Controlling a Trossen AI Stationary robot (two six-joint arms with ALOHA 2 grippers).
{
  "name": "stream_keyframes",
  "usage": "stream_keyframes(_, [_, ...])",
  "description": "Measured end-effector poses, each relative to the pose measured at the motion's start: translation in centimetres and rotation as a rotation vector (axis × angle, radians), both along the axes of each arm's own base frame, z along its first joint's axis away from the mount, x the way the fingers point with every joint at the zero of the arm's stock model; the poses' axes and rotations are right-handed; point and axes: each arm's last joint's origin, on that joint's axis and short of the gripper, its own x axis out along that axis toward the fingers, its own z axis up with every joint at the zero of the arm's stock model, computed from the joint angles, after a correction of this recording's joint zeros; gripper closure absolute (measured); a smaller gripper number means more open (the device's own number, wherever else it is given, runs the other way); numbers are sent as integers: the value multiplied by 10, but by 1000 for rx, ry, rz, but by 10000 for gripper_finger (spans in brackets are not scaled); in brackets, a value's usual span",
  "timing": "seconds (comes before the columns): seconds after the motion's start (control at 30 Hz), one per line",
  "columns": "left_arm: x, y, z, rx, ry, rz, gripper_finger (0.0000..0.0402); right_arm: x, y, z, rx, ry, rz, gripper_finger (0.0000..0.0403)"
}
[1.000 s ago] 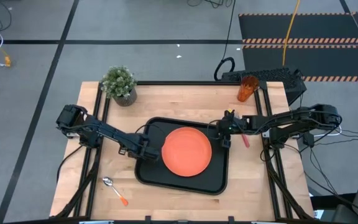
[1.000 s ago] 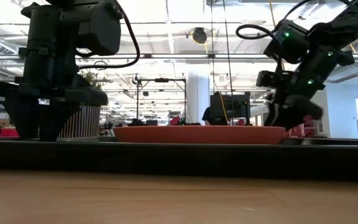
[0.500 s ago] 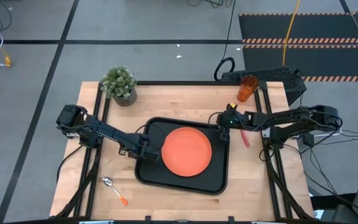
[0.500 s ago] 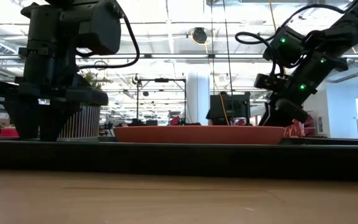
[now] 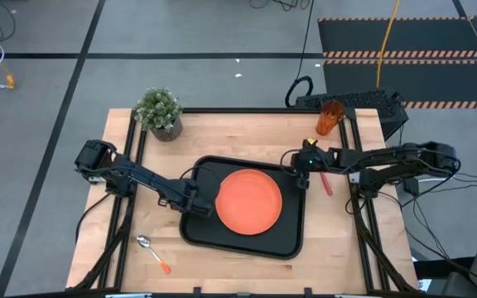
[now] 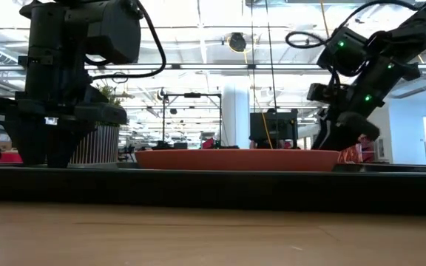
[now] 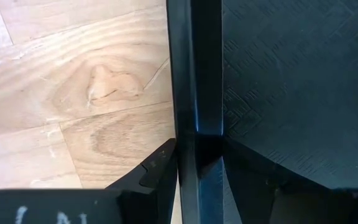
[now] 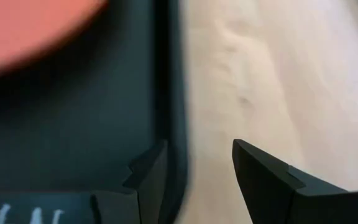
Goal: Pick and place plate/cup/fork/spoon on tray
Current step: Adjust the black tray on the table
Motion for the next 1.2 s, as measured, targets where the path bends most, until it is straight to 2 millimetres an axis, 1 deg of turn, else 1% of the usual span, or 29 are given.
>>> stream_keyframes(0.1, [0,0,0,4,-2,-3,266,0,2,-2,66,0,30,227])
stream_keyframes(0.2, [0,-1,0,8,-3,-4,266,0,2,-11,74,66,18,227])
stream_keyframes(0.27, [0,-2,0,14,-5,-6,266,0,0,-17,36,111,-16,227])
stream_keyframes(0.4, [-1,-3,0,22,-5,-13,266,2,-4,-21,-63,150,-56,227])
stream_keyframes(0.67, [0,0,0,24,-5,-25,266,9,-10,-15,-131,53,-65,227])
stream_keyframes(0.97, [1,7,0,58,-7,-19,266,7,-25,-12,-162,32,-105,227])
stream_keyframes(1.07, [1,5,0,61,-16,-20,266,6,-31,-12,-153,25,-123,227])
stream_keyframes(1.2, [0,0,0,73,-24,1,266,4,-35,-14,-97,10,-130,227])
